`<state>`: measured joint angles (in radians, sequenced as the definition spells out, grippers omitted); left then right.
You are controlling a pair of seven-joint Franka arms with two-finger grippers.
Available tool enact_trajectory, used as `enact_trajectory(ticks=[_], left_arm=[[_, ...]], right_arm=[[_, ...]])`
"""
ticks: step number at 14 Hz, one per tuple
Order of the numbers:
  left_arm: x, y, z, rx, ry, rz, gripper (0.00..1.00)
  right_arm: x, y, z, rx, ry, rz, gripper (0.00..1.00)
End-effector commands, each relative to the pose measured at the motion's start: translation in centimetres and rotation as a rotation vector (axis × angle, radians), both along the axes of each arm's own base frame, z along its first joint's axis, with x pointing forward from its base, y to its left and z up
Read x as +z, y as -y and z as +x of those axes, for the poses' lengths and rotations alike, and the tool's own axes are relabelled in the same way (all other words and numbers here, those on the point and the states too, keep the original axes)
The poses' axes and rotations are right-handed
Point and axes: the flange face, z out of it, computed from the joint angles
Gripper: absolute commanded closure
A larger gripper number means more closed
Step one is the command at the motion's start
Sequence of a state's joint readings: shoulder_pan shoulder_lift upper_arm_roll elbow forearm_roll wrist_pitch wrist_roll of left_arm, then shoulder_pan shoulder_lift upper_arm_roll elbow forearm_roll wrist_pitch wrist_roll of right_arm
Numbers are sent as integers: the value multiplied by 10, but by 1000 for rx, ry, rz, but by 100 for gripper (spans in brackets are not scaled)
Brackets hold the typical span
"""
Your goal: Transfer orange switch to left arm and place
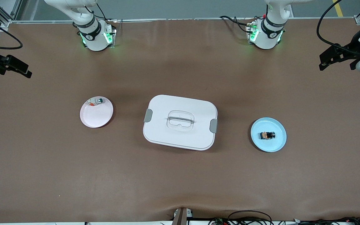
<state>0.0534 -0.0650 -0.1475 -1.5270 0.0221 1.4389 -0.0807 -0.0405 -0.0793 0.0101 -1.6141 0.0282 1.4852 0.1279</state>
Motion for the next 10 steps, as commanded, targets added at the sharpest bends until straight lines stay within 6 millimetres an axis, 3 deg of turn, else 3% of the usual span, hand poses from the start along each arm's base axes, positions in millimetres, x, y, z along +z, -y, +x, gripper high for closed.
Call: enact_trajectory(ticks=[1, 10], left_arm=[[10, 0, -13, 12, -8, -34, 0], [14, -4, -12, 5, -2, -40, 0]], right_arm=[[3, 0, -9, -22, 3, 11, 0], [4, 1, -12, -31, 9, 37, 0]])
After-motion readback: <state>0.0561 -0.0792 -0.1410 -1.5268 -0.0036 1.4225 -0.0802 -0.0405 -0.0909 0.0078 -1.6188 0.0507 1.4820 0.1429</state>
